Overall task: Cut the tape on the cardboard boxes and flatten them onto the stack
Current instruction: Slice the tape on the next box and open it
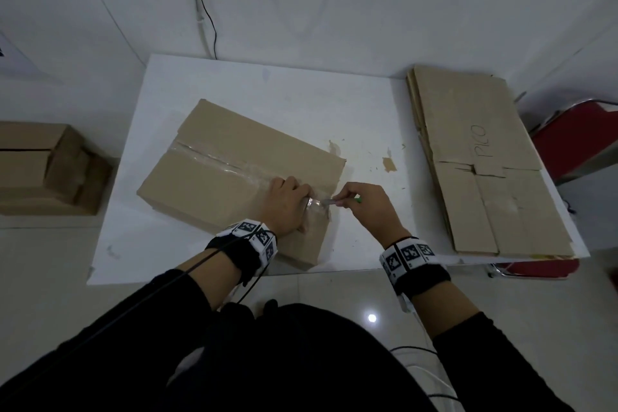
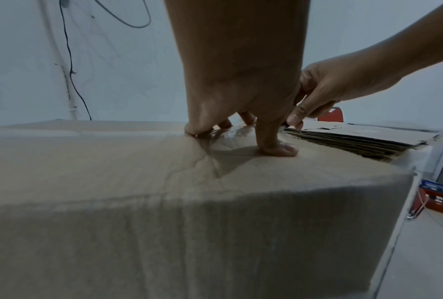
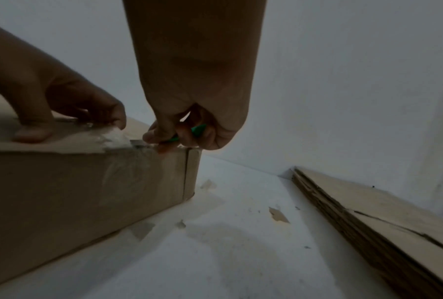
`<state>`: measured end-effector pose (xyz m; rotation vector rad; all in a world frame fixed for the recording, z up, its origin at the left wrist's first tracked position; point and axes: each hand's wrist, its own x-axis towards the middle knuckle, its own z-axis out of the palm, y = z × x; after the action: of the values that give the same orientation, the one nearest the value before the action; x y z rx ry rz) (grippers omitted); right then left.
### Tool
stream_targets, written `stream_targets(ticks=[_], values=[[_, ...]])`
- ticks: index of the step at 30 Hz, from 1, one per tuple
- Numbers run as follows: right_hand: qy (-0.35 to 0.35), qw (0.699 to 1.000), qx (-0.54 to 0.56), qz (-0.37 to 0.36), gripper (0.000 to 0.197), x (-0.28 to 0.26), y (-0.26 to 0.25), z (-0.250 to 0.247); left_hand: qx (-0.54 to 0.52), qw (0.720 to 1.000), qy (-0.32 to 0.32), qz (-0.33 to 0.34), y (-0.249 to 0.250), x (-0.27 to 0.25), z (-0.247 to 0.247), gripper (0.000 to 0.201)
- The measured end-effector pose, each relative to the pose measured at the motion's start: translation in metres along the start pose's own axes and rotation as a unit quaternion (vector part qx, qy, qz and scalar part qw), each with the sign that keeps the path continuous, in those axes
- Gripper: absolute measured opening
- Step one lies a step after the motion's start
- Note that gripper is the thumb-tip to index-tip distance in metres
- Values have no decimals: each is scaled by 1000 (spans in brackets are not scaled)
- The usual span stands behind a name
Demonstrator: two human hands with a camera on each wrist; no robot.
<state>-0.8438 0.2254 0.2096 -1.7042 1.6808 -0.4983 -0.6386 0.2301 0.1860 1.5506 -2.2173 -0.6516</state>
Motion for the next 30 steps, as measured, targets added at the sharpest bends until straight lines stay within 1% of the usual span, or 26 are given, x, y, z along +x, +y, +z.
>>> stream_targets(ticks=[1, 3, 6, 9, 11, 13, 15, 16, 18, 19, 20, 21, 23, 25, 28, 30], values=[[3, 1000, 21, 2, 17, -1, 0, 3, -1, 1000, -5, 7, 0, 0, 0, 27], [8, 999, 51, 7, 13, -4, 1, 6, -7, 1000, -26, 12, -4, 3, 5, 35], [5, 998, 62, 14, 9, -7, 2, 0, -17, 999, -34, 7, -4, 4, 4, 30], [19, 998, 56, 8, 12, -9, 1, 4, -17, 998, -29, 44, -1, 3, 2, 21], [26, 998, 49, 5, 16, -9, 0, 10, -24, 998, -13, 60, -2, 4, 3, 23], [24, 999, 23, -5, 17, -9, 3, 8, -31, 999, -1, 38, -3, 3, 1, 23], [21, 999, -30, -31, 18, -12, 6, 3, -39, 999, -21, 13, -1, 3, -1, 24], [22, 997, -61, -46, 17, -15, 5, 1, -44, 999, -28, 17, -1, 3, -1, 29], [31, 991, -105, -74, 16, -16, 0, 4, -33, 998, -58, 21, -2, 4, -2, 48], [34, 991, -99, -80, 16, -16, -2, 6, -29, 997, -73, 15, -3, 6, -2, 59], [31, 994, -71, -72, 17, -16, -2, 7, -26, 996, -86, 8, -5, 7, -3, 66], [26, 998, -28, -56, 17, -14, 0, 7, -24, 995, -92, 4, -5, 8, -4, 67], [15, 999, 27, -21, 17, -14, 6, 5, -25, 996, -85, 2, -3, 7, -5, 62], [22, 999, 24, -12, 17, -16, 7, 7, -33, 996, -82, 6, -2, 7, -5, 63], [40, 998, -36, -46, 18, -15, 0, 13, -29, 994, -103, 0, -3, 10, -5, 69], [48, 996, -61, -53, 18, -18, 0, 13, -28, 992, -119, -14, -6, 14, -4, 69]])
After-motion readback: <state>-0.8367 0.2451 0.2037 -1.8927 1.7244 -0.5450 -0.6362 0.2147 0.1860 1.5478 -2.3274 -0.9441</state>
